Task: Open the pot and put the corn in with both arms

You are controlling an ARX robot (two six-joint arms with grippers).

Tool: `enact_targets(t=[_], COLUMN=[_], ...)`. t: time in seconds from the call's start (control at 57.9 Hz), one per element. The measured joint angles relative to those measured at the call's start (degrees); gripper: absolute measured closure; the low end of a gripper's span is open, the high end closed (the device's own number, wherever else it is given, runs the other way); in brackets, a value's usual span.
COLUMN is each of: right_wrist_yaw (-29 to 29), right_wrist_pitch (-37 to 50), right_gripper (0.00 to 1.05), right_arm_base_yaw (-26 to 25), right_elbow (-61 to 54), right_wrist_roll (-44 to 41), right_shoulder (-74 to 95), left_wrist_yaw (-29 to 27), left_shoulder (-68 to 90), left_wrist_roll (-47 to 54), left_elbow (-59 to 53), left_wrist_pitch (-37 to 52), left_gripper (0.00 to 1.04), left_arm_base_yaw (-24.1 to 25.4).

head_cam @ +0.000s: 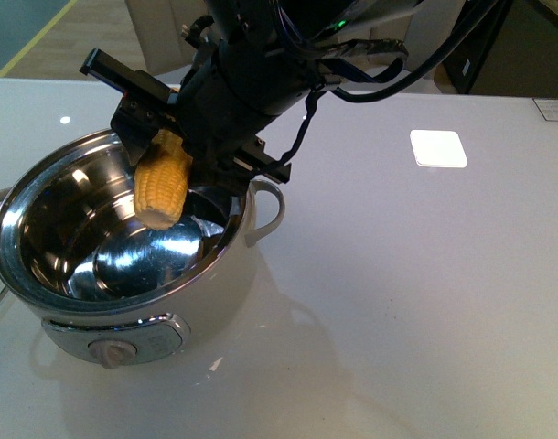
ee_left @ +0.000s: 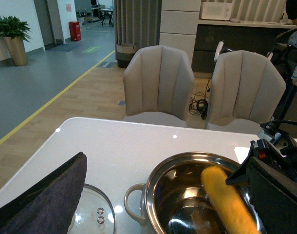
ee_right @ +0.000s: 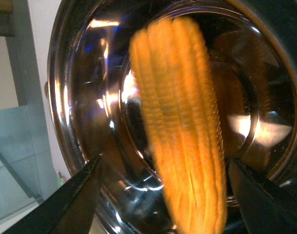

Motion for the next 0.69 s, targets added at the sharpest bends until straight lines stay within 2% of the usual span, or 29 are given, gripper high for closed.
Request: enact_targets(t=[0.104,0.138,0.38,0.691], right_wrist_yaw=[-0.1,-0.3,-1.0,-1.8], right_wrist_pitch=[1.0,1.3,5.4,10.8], right_gripper=[0.1,0.07,0.09,0.09], right_arm_base_yaw=[-0.4,-0.6,-3.1,-13.0], right_elbow=[-0.9,-1.2,-5.5,-14.5], right_wrist_roll=[0.4,1.0,3.0,3.9], right_shoulder=[0.0,-0.1,-3.7,-16.5], left_wrist_yaw=[0.0,0.0,0.0,0.0], left_shoulder=[0.0,0.0,0.0,0.0], left_wrist_roll=[0.0,0.0,0.0,0.0], left_elbow=[0.0,0.0,0.0,0.0], left_wrist_pitch=[0.0,0.0,0.0,0.0], left_gripper=[0.07,0.07,0.07,0.07], left_arm_base_yaw=[0.0,0.0,0.0,0.0])
